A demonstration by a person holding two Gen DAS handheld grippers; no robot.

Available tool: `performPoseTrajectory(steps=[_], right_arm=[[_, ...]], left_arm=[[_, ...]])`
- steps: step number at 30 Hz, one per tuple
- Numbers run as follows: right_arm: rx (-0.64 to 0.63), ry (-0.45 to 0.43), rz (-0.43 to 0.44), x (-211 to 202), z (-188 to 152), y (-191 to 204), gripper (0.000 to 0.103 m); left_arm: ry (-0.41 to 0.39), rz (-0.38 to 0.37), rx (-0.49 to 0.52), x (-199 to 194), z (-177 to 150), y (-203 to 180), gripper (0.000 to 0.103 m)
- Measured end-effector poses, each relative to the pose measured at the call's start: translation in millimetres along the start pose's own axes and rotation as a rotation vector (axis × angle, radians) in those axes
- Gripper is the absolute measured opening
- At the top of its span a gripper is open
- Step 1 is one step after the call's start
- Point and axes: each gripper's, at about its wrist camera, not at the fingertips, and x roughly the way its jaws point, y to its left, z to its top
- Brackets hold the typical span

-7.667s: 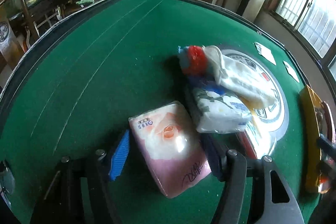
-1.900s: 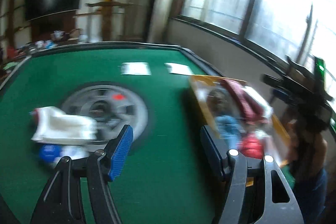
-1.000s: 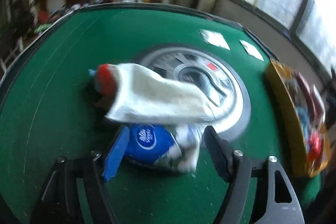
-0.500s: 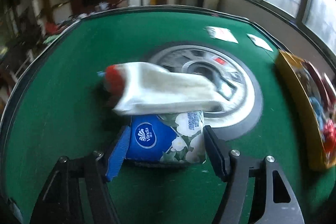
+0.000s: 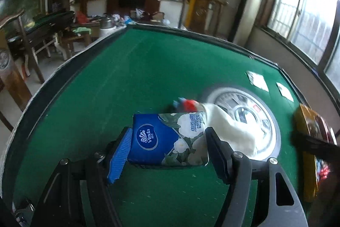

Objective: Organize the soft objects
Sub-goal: 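Move both open tools back to the table over the white sock and blue Vinda pack, then grasp the white sock with the right tool while the left tool grasps the blue Vinda pack, then carry the white sock and Vinda pack into the box and open both tools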

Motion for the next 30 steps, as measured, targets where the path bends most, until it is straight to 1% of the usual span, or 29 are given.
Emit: performPoseTrajectory(steps=[5, 7, 9, 10, 11, 12, 13, 14, 15, 16, 20, 23, 25, 27, 30], right_arm=[[0.051, 0.079, -0.015, 55, 13, 8, 0.077], [0.055, 0.091, -0.017, 67, 14, 15, 0.077], [0.028, 0.113, -0.059, 83, 13, 26, 0.077], [0.008, 0.121, -0.094, 89, 11, 32, 0.077], [-0.036, 0.120, -0.137, 95, 9, 39, 0.069], [-0.072, 0.120, -0.176, 97, 8, 43, 0.059], [-0.123, 0.130, -0.236, 102, 6, 49, 0.042], [-0.166, 0.121, -0.274, 103, 4, 52, 0.028], [-0.182, 0.116, -0.273, 103, 3, 51, 0.020], [-0.181, 0.117, -0.261, 101, 3, 49, 0.018], [-0.201, 0.038, -0.241, 69, -1, 37, 0.016], [-0.199, -0.044, -0.169, 29, -7, 22, 0.016], [-0.216, -0.096, -0.172, 1, -11, 13, 0.016], [-0.212, -0.146, -0.181, -28, -18, -2, 0.016], [-0.153, -0.222, -0.190, -69, -18, -32, 0.016]], left_arm=[[0.000, -0.008, -0.089, 5, 7, 22, 0.069], [0.001, -0.009, -0.113, 8, 8, 25, 0.069], [0.005, -0.012, -0.120, 10, 9, 26, 0.069], [0.007, -0.017, -0.121, 11, 9, 25, 0.069], [0.009, -0.021, -0.120, 12, 9, 23, 0.069], [0.009, -0.022, -0.115, 11, 8, 23, 0.069], [0.012, -0.024, -0.108, 12, 9, 21, 0.069], [0.014, -0.026, -0.105, 13, 8, 20, 0.069], [0.015, -0.027, -0.103, 14, 8, 19, 0.069], [0.016, -0.028, -0.100, 14, 9, 19, 0.069], [0.012, -0.042, -0.090, 13, 9, 16, 0.069], [0.005, -0.072, -0.065, 10, 7, 12, 0.069], [0.010, -0.114, -0.050, 11, 6, 6, 0.069], [0.015, -0.139, -0.030, 11, 4, 0, 0.069], [0.016, -0.167, 0.015, 10, 0, -12, 0.069]])
